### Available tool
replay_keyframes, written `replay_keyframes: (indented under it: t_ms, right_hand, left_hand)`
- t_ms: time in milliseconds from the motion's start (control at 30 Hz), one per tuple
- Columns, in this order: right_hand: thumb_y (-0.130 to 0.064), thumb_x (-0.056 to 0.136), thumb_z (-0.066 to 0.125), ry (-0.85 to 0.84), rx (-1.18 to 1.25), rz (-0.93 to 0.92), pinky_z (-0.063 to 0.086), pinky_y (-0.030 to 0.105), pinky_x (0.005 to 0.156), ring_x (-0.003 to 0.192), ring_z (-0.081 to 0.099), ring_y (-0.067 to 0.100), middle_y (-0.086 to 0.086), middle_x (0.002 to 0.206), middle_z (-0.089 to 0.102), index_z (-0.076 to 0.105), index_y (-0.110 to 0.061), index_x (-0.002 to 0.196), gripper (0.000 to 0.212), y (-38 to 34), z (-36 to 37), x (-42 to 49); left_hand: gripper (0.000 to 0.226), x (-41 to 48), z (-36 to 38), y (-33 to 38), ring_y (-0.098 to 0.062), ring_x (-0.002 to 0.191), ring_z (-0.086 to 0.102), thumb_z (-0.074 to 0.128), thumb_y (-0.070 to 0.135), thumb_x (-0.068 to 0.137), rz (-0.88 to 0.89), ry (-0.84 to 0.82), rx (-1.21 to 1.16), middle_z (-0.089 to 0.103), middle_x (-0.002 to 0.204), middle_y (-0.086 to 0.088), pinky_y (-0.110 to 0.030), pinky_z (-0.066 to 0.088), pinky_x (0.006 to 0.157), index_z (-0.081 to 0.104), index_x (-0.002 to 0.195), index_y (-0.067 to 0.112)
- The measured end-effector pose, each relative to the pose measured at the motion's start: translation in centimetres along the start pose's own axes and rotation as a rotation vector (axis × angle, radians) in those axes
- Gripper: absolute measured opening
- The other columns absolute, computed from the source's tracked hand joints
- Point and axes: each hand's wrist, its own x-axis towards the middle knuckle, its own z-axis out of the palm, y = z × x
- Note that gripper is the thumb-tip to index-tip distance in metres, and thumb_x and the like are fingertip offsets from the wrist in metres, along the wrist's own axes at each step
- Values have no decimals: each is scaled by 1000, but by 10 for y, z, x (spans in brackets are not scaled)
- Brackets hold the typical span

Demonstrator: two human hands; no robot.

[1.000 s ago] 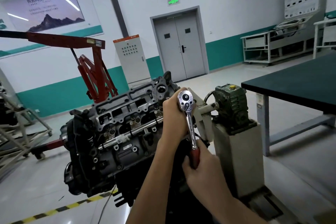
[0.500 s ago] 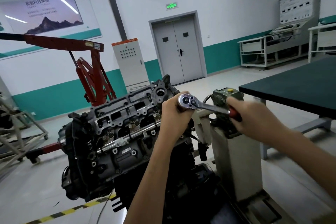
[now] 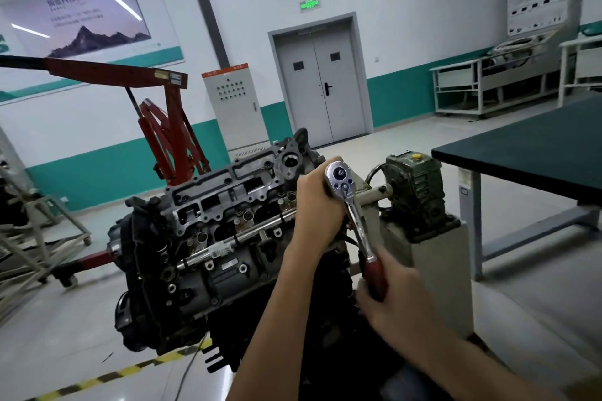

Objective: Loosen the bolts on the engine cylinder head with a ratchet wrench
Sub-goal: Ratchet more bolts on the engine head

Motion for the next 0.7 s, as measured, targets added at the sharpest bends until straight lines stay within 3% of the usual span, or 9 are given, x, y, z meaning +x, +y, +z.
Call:
replay_keyframes:
  t_ms: [67, 167, 267, 333, 400, 500, 600, 700]
  right_hand:
    - [-5, 75, 66, -92, -220, -72, 36, 8, 43, 42, 48, 7, -7, 53, 50, 55, -19, 91, 24, 21, -36, 17]
    - [-9, 74, 69, -192, -567, -226, 29, 6, 46, 47, 44, -2, -8, 62, 54, 54, -15, 96, 27, 37, -90, 61]
    - [-11, 72, 70, -176, -736, -361, 44, 27, 50, 52, 52, 20, 6, 68, 62, 55, -11, 95, 28, 28, -116, 104]
    - [-12, 72, 69, -157, -746, -384, 45, 30, 51, 57, 57, 27, 7, 67, 60, 55, -8, 95, 27, 24, -115, 114]
    - [-10, 73, 68, -129, -666, -322, 39, 20, 48, 57, 58, 25, 1, 63, 53, 55, -9, 95, 25, 30, -104, 99]
    - [-13, 79, 65, -99, -360, -84, 44, 14, 51, 51, 54, 4, -10, 60, 50, 50, -22, 91, 21, 30, -63, 44]
    - [-6, 75, 65, 40, -31, 16, 34, 2, 44, 50, 53, -3, -12, 50, 46, 47, -24, 76, 26, 4, -7, 3]
    - [-3, 74, 63, 109, 180, 61, 32, 2, 42, 54, 52, -2, -5, 53, 49, 43, -27, 69, 31, -23, 32, -9]
  left_hand:
    - [38, 2, 0, 1, -6, 52, 30, 53, -16, 72, -9, 3, 6, 39, 53, -2, -21, 27, 49, 36, 55, 14]
    - [30, 3, -2, 4, -8, 54, 30, 58, -13, 75, -18, -31, 2, 41, 55, -10, -23, 28, 51, 42, 56, 5]
    - [17, 3, -7, 6, -11, 56, 35, 66, -5, 79, -38, -96, 6, 49, 60, -17, -23, 31, 53, 55, 66, -4]
    - [11, 4, -11, 9, -11, 57, 41, 69, -2, 79, -42, -136, 15, 58, 67, -22, -23, 35, 54, 61, 72, -4]
    - [13, 3, -12, 6, -8, 57, 43, 69, -3, 78, -32, -130, 0, 60, 63, -10, -21, 37, 54, 61, 69, 1]
    - [32, -2, -4, 6, -2, 54, 42, 64, -5, 74, 22, -50, -5, 52, 57, 15, -13, 34, 53, 50, 63, 22]
    - [32, -5, 4, 4, -3, 54, 37, 61, -5, 76, 46, 63, -23, 46, 56, 14, -18, 32, 53, 45, 66, 21]
    - [27, -3, -1, 0, -7, 56, 34, 61, -3, 81, 40, 34, -44, 43, 59, 5, -24, 32, 54, 45, 67, 15]
